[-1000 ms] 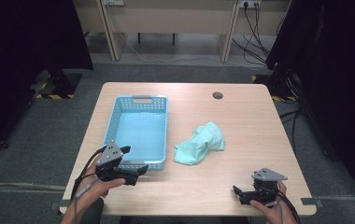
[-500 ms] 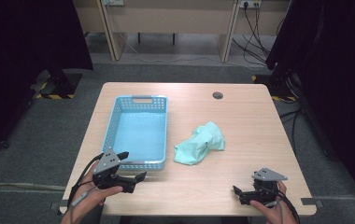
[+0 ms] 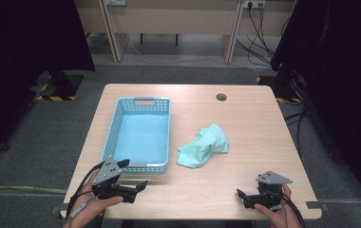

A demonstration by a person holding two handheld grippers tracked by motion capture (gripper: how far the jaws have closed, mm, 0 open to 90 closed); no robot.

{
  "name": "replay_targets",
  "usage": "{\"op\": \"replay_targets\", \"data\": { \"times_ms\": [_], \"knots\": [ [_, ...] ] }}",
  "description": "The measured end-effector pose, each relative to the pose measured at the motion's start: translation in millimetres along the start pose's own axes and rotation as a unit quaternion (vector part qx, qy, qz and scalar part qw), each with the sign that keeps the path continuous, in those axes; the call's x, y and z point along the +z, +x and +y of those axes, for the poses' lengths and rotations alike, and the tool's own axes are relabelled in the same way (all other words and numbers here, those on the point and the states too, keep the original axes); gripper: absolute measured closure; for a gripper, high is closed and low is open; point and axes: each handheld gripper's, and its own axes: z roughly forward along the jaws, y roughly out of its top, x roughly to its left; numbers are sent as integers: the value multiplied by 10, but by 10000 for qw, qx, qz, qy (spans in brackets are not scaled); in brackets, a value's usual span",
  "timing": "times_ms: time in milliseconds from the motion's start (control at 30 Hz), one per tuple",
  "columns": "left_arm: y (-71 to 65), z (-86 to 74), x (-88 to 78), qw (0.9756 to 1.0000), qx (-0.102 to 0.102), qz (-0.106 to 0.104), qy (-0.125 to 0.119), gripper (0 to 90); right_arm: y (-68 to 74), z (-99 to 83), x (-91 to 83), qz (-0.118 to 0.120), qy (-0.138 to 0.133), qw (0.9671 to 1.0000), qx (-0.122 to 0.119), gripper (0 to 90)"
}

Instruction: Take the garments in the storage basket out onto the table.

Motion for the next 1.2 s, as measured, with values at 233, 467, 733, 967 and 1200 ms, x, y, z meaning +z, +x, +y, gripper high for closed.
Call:
{"op": "replay_targets", "data": {
  "times_ms": [233, 467, 733, 967, 1200],
  "knots": [
    [-54, -53, -14, 10000, 64, 6, 62, 54, 1, 0, 0, -1, -1, 10000, 2, 2],
    [-98, -88, -24, 9999, 90, -30, 90, 54, 0, 0, 0, -1, -1, 10000, 0, 2],
    [-151, -115, -20, 9998, 116, -66, 128, 54, 1, 0, 0, -1, 0, 10000, 2, 2],
    [-151, -152, -12, 9997, 113, -53, 188, 54, 0, 0, 0, -1, -1, 10000, 0, 2],
    [-151, -157, -10, 9997, 108, -52, 189, 54, 1, 0, 0, -1, -1, 10000, 2, 2]
  ]
}}
